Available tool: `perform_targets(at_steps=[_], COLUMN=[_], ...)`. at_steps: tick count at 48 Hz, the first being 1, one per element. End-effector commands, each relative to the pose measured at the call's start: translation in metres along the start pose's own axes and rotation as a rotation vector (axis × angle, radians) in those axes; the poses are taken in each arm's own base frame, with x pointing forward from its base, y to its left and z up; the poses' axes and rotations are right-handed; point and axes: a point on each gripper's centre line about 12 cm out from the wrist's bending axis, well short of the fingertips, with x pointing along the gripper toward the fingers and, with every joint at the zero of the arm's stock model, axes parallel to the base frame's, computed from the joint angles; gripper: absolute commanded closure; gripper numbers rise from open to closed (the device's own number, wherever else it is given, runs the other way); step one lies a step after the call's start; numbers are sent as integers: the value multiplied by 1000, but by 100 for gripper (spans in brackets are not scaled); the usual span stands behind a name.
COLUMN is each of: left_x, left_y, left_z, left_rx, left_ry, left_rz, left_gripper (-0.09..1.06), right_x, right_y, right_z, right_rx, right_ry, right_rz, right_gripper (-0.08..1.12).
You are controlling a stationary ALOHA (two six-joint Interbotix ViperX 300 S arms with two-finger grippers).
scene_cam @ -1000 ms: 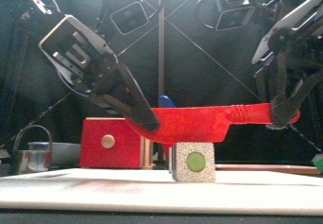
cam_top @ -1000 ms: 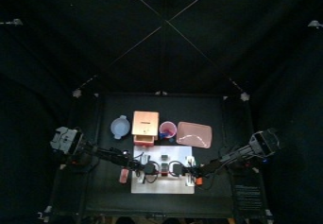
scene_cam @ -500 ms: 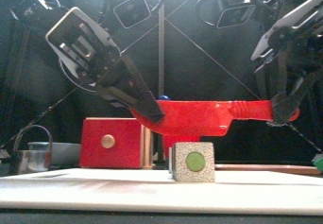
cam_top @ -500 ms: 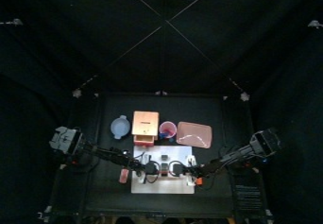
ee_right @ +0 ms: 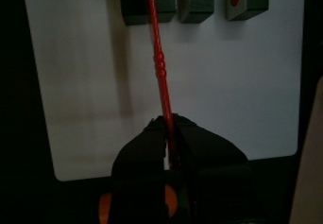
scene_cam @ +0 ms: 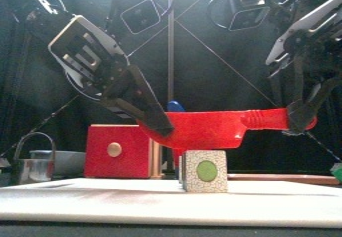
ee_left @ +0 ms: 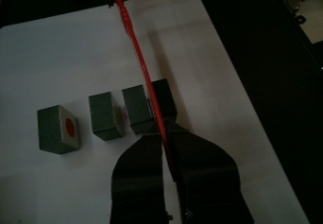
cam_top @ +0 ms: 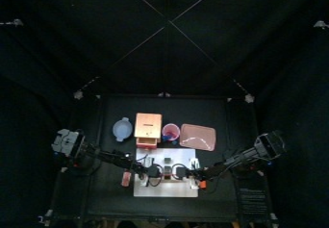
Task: Place sushi on board then cut the sushi with the knife then place the pieces on the plate
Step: Cut the sushi into 4 pieces
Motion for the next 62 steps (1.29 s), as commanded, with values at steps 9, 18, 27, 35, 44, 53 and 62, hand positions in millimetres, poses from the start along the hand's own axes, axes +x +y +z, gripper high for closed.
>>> perform_targets(at_steps=[9, 18, 27, 35, 44, 53, 62], left_x=[-1, 2, 12, 20, 23, 14, -14], left_y=[-2, -2, -3, -13, -15, -12, -11], left_z=[11, 6, -4, -10, -12, 3, 35], left_rx=[25, 22, 20, 7, -5, -1, 30], left_ry=[-36, -22, 9, 16, 10, -31, -124], left_rz=[-7, -6, -9, -24, -25, -21, -22], left_gripper=[67, 67, 67, 67, 67, 67, 67], right_x=[-2, 5, 14, 27, 33, 21, -4], right_y=[-3, 0, 5, 12, 16, 12, 6], right_z=[12, 9, 7, 4, 0, 8, 19], right_rx=[25, 29, 32, 59, 60, 59, 49], right_ry=[-30, -8, -1, 17, 39, 8, -37], right_rz=[1, 6, 24, 54, 57, 53, 36], right_gripper=[72, 72, 72, 72, 72, 72, 72])
